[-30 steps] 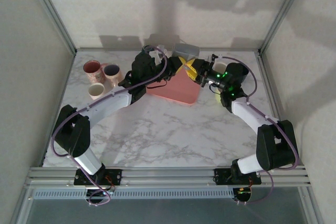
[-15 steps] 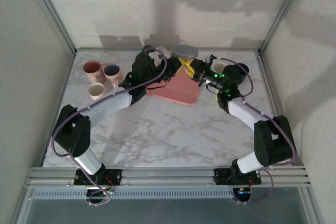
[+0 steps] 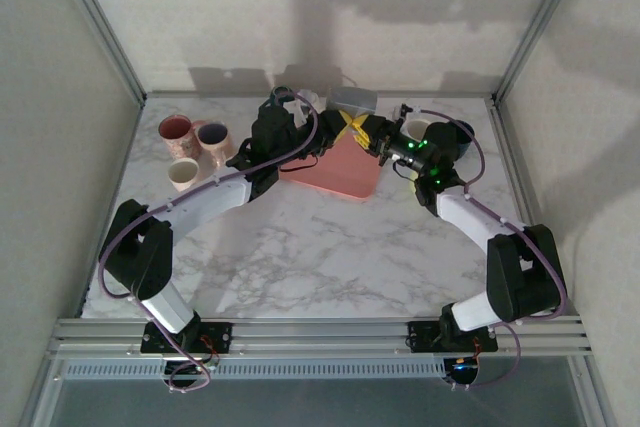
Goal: Turn the mug right side up
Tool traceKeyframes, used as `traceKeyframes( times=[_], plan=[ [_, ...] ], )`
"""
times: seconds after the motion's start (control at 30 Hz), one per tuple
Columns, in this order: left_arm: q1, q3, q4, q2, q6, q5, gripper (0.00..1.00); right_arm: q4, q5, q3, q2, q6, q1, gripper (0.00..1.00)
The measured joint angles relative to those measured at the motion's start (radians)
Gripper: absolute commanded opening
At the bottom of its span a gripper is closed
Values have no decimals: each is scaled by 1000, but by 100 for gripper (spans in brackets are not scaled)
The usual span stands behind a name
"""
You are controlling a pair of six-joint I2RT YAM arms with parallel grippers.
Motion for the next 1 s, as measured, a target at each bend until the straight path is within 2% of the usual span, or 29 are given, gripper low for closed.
traceKeyframes(
  times=[0.13,0.3,0.5,0.67,0.83,1.0],
  plan=[
    [-1,0,-6,0,29,10,55,-65,0,13,0,-27,0,0],
    [-2,0,-76,-11,94,6,58,-179,0,38,-5,-101,-3,0],
    [7,-29,-192,-97,179,-8,57,-369,-2,57,-69,-230,-32,0],
    [15,-33,-298,-141,280,-11,56,-579,-3,101,-133,-405,-45,0],
    [16,-32,-428,-151,386,-42,56,-864,6,172,-190,-647,-46,0],
    [16,-33,-487,-183,468,-66,56,-1151,91,225,-238,-890,-46,0]
  ],
)
